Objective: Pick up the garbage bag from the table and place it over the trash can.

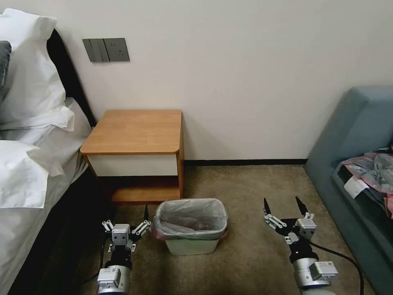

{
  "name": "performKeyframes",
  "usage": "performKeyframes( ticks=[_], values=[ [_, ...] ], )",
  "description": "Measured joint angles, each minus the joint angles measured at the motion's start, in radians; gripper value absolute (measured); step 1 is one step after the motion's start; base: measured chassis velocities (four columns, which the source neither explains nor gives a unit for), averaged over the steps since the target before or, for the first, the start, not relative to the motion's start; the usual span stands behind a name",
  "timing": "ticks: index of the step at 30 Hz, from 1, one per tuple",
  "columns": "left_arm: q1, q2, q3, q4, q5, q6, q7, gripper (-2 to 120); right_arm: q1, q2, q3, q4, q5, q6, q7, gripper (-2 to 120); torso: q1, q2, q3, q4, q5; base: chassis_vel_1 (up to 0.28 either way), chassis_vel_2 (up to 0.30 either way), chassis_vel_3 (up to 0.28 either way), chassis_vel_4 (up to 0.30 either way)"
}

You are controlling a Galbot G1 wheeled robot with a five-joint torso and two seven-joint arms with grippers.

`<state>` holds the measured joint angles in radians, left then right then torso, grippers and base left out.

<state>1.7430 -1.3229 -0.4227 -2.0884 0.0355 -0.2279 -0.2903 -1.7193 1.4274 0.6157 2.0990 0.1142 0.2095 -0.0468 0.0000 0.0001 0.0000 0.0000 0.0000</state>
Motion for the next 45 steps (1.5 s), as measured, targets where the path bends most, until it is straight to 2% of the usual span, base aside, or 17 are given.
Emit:
performKeyframes(
  ticks=[4,5,7,13,16,19,24,27,32,36,45],
  values=[
    [0.023,-0.050,-0.013,-0.037,-0.006,0.010,0.094,100,0.011,0.005,0.002,0.002,0.009,-0.011,-0.003,100,0.000,0.000,0.000,0.0000,0.0001,0.000,0.000,0.000,0.000],
    [0.023,-0.050,-0.013,-0.037,-0.006,0.010,0.094,100,0.011,0.005,0.002,0.002,0.009,-0.011,-0.003,100,0.000,0.000,0.000,0.0000,0.0001,0.000,0.000,0.000,0.000],
    [0.033,-0.096,-0.020,-0.062,-0.028,0.026,0.163,100,0.021,0.010,0.004,0.001,0.009,-0.014,-0.004,100,0.000,0.000,0.000,0.0001,0.0001,0.000,0.000,0.000,0.000],
    [0.035,-0.158,-0.025,-0.089,-0.032,0.053,0.220,100,0.027,0.026,-0.005,0.004,0.013,-0.024,-0.004,100,0.000,0.000,0.000,0.0000,0.0002,0.000,0.000,0.000,0.000],
    [0.024,-0.215,-0.069,-0.117,-0.007,0.063,0.258,100,0.017,0.037,-0.013,0.018,0.019,-0.031,-0.014,100,0.000,0.000,0.000,0.0000,0.0002,0.000,0.000,0.000,0.000],
    [0.018,-0.231,-0.112,-0.136,-0.003,0.065,0.284,100,0.008,0.040,-0.013,0.027,0.027,-0.033,-0.021,100,0.000,0.000,0.000,0.0000,0.0000,0.000,0.000,0.000,0.000],
    [0.021,-0.231,-0.173,-0.164,-0.019,0.076,0.311,100,-0.011,0.047,-0.002,0.039,0.050,-0.036,-0.031,100,0.000,0.000,0.000,0.0000,0.0000,0.000,0.000,0.000,0.000],
    [0.025,-0.225,-0.180,-0.165,-0.024,0.079,0.319,100,-0.011,0.049,0.002,0.039,0.051,-0.035,-0.032,100,0.000,0.000,0.000,0.0000,-0.0001,0.000,0.000,0.000,0.000],
    [0.040,-0.149,-0.183,-0.159,-0.107,0.117,0.324,100,0.005,0.050,0.015,0.026,0.051,-0.032,-0.031,100,0.000,0.000,0.000,0.0000,-0.0001,0.000,0.000,0.000,0.000],
    [0.044,-0.147,-0.219,-0.150,-0.138,0.117,0.324,100,0.004,0.042,0.015,0.024,0.052,-0.028,-0.030,100,0.000,0.000,0.000,0.0001,-0.0001,0.000,0.000,0.000,0.000],
    [0.044,-0.148,-0.225,-0.147,-0.145,0.121,0.322,100,0.003,0.039,0.012,0.020,0.047,-0.023,-0.024,100,0.000,0.000,0.000,0.0000,-0.0001,0.000,0.000,0.000,0.000]
  ],
)
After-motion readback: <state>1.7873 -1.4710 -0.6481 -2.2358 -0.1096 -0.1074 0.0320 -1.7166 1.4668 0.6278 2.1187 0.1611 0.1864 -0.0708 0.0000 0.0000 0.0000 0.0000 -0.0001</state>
